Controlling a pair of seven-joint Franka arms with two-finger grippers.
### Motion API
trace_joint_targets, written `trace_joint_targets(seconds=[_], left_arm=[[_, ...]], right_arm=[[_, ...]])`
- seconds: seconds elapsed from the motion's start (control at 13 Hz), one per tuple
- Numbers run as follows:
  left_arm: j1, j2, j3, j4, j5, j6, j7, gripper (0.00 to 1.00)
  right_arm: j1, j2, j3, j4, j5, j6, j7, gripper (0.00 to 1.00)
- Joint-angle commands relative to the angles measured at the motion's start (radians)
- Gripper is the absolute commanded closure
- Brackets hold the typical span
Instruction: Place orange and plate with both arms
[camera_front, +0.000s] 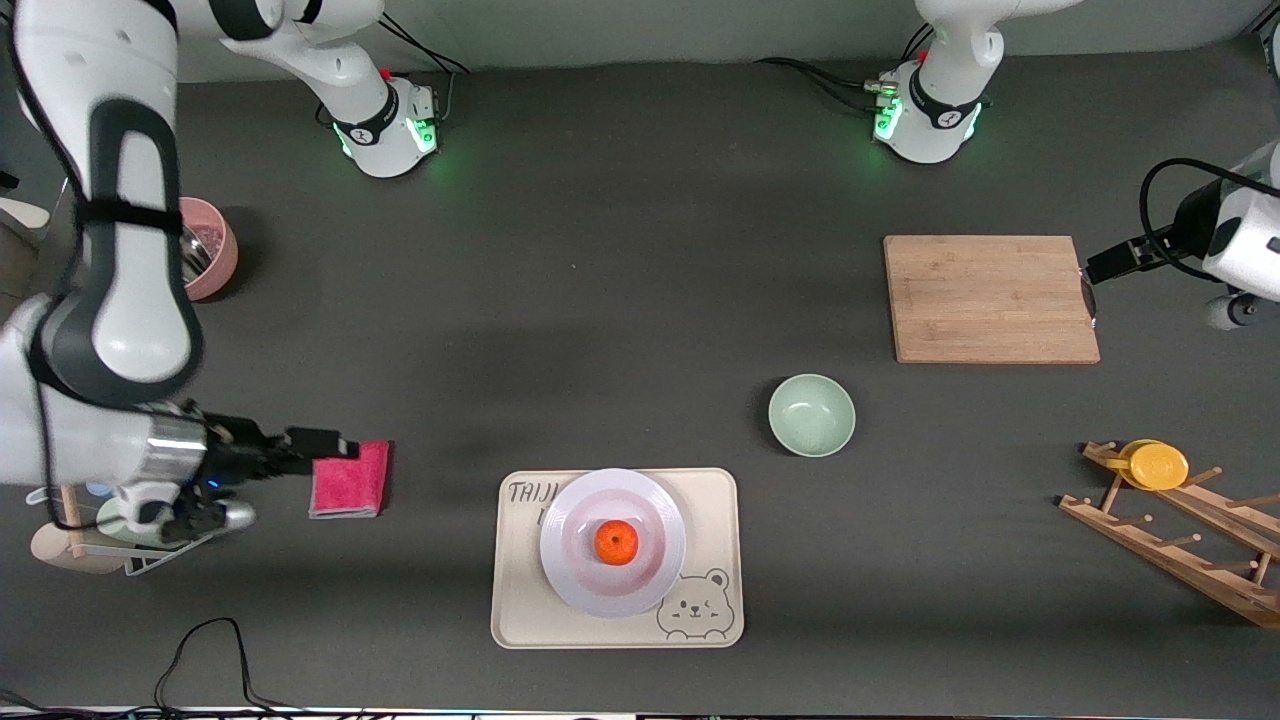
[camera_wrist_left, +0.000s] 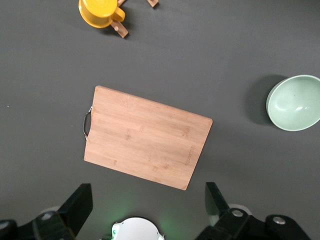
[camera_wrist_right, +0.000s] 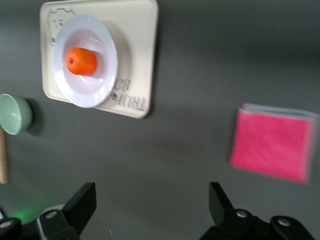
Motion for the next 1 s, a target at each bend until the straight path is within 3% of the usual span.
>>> trace_joint_targets(seconds=[0.0, 0.15, 0.31, 0.54, 0.92], left_arm=[[0.010, -0.012, -0.008, 0.004, -0.004, 0.009, 0.015, 0.00], [0.010, -0.009, -0.008, 0.005, -0.002, 0.007, 0.015, 0.00], [0.005, -0.003, -0.011, 0.014, -0.002, -0.004, 0.015, 0.00], [0.008, -0.001, -0.009, 0.022, -0.002, -0.014, 0.017, 0.00], [0.008, 0.000, -0.009, 0.020, -0.002, -0.013, 0.018, 0.00]], right_arm=[[-0.024, -0.142, 0.017, -0.063, -0.169, -0.041, 0.066, 0.00], [-0.057, -0.209, 0.060, -0.065, -0.307, -0.075, 0.090, 0.00], [-0.125, -0.270, 0.150, -0.069, -0.427, -0.114, 0.159, 0.00], [-0.244, -0.370, 0.270, -0.155, -0.498, -0.120, 0.175, 0.00], [-0.248, -0.386, 0.275, -0.158, -0.544, -0.114, 0.178, 0.00]])
